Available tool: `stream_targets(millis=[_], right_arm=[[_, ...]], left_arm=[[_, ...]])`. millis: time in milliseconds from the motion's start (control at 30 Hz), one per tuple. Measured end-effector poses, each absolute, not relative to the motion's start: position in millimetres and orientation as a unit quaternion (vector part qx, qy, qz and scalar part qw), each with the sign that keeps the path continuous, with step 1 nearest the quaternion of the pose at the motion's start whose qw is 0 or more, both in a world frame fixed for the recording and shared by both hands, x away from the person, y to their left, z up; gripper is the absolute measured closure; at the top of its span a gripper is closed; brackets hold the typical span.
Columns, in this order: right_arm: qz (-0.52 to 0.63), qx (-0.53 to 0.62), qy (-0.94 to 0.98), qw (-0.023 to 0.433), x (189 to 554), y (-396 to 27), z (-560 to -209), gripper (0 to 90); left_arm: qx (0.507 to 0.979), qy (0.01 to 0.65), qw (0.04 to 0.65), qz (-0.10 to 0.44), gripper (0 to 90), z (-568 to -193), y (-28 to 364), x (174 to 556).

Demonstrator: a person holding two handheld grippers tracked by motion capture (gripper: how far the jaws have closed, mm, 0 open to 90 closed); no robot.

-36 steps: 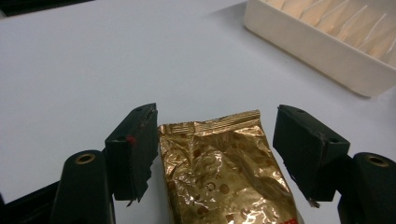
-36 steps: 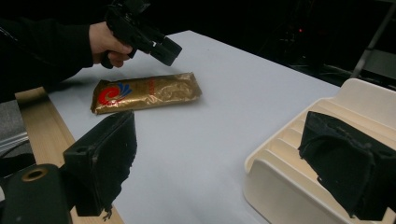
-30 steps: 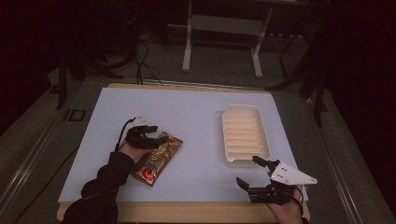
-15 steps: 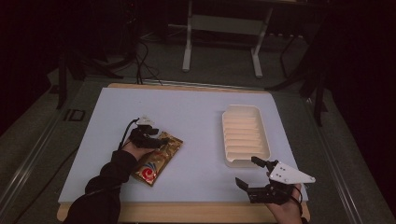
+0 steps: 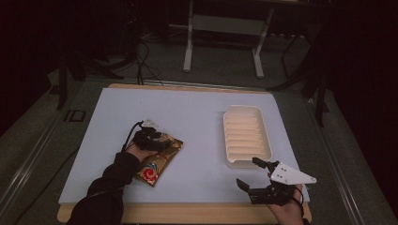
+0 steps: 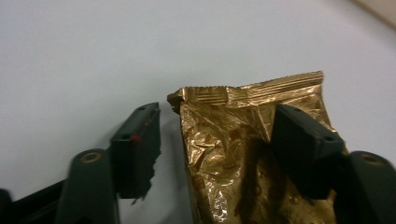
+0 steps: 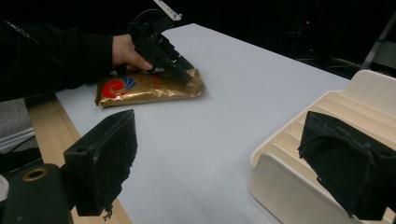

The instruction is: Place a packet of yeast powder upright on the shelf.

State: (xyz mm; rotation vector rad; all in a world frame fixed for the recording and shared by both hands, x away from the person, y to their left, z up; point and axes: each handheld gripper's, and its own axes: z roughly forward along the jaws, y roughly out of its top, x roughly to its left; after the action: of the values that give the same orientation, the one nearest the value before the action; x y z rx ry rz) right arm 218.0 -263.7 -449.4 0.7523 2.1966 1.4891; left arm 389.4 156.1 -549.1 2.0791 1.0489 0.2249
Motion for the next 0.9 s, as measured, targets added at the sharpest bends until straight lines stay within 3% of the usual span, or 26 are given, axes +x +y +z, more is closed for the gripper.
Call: stream_targets(millis=[67, 267, 300, 400, 600, 900], right_arm=[[0.53, 0.267, 0.782, 0.19, 218.1, -263.6, -449.2, 11.2], [0.53, 0.267, 0.782, 0.189, 218.2, -263.7, -449.0, 11.2], [0.53, 0.267, 0.782, 0.189, 218.1, -263.9, -448.8, 11.2], [0.531, 0.268, 0.782, 0.189, 218.1, -264.0, -448.7, 11.2], [0.531, 0.268, 0.782, 0.188, 218.0, -264.1, -448.4, 11.2], [0.531, 0.269, 0.781, 0.188, 217.6, -264.5, -447.6, 11.4]], left_arm=[[0.821, 0.406, 0.391, 0.088, 46.1, -549.0, 154.4, 388.2], [0.825, 0.408, 0.378, 0.101, 59.1, -547.6, 151.2, 384.7], [0.828, 0.403, 0.377, 0.101, 67.9, -547.4, 150.4, 384.3], [0.834, 0.395, 0.372, 0.102, 78.8, -546.8, 147.2, 382.1], [0.836, 0.392, 0.368, 0.112, 87.6, -543.9, 145.7, 379.6], [0.828, 0.392, 0.38, 0.13, 89.0, -530.4, 148.7, 371.0]])
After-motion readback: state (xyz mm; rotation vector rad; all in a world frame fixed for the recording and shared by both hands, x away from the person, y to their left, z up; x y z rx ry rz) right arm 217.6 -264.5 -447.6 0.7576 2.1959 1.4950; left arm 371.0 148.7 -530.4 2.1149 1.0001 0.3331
